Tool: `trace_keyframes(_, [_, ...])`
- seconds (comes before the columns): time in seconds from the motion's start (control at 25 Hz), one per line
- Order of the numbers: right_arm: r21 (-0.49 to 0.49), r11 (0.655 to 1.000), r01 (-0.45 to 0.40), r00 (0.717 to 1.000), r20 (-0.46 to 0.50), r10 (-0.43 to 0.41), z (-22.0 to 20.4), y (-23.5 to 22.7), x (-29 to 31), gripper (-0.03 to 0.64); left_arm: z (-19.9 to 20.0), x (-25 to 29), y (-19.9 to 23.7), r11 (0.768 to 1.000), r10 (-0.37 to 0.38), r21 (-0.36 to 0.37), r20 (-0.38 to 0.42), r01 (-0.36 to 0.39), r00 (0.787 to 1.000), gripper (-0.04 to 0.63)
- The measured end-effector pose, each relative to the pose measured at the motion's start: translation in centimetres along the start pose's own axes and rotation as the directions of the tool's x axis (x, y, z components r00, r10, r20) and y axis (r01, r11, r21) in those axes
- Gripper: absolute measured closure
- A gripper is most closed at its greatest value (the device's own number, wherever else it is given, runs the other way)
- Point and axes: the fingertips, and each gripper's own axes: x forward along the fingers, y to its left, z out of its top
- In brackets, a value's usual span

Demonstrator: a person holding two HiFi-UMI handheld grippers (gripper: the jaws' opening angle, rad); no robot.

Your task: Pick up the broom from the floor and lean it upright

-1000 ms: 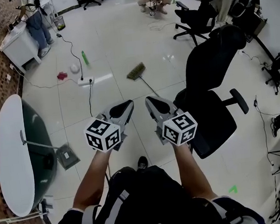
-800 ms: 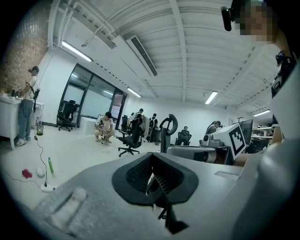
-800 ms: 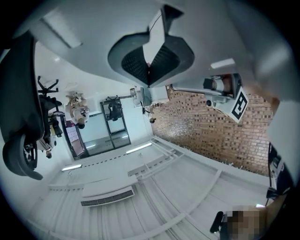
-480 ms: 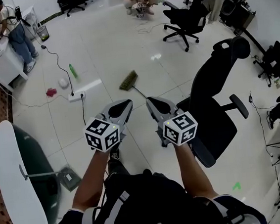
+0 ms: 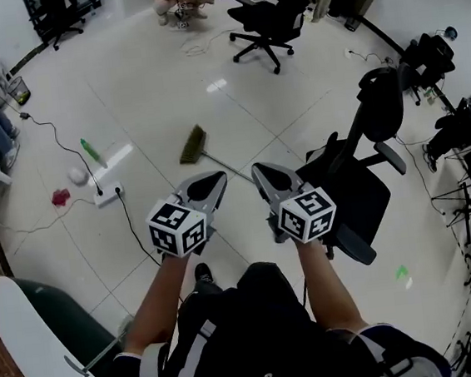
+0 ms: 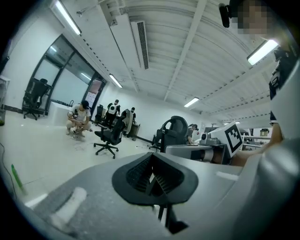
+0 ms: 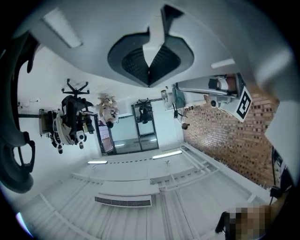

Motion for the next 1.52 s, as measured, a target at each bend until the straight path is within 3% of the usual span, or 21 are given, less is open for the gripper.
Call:
trace_keyframes(0.2, [0.024,0.995,0.098,0.995,-0.029,-0.098,-0.4,-2.4,1.7,0.614,0.2,3.1,3.2,0.996,-0.092,0.005,-0.049,0.093,0.995,0.595])
trace_keyframes(0.48, [0.084,0.97,0.226,0.974,-0.003,-0.227,-0.1,-10.3,4.5,0.614,1.5,11.3,6.0,0.974,-0.21,0.055,-0.127,0.218,0.969,0.595])
trace_keyframes(0.76, [0.118,0.944,0.308,0.948,0.039,-0.315,2.6,-16.6,7.4,0.614,3.5,19.3,8.1,0.933,-0.314,0.107,-0.228,0.344,0.922,0.595])
trace_keyframes(0.88, [0.154,0.922,0.356,0.931,0.03,-0.364,2.1,-18.3,8.3,0.614,3.7,22.4,8.6,0.903,-0.371,0.122,-0.264,0.412,0.89,0.595])
trace_keyframes(1.0, [0.195,0.885,0.423,0.902,0.006,-0.432,0.7,-19.5,8.5,0.614,2.8,24.8,8.7,0.861,-0.444,0.111,-0.312,0.496,0.84,0.595])
trace_keyframes(1.12, [0.231,0.826,0.514,0.85,-0.01,-0.526,0.0,-20.7,8.4,0.614,1.5,26.9,9.0,0.8,-0.525,0.091,-0.372,0.593,0.765,0.595])
trace_keyframes(1.36, [0.316,0.597,0.737,0.649,-0.084,-0.756,-3.1,-20.8,5.6,0.614,-3.2,28.6,9.1,0.615,-0.662,0.041,-0.515,0.788,0.544,0.595])
trace_keyframes(1.52, [0.332,0.497,0.802,0.557,-0.114,-0.823,-6.1,-22.1,4.2,0.614,-7.3,31.0,9.4,0.531,-0.682,0.051,-0.567,0.846,0.462,0.595])
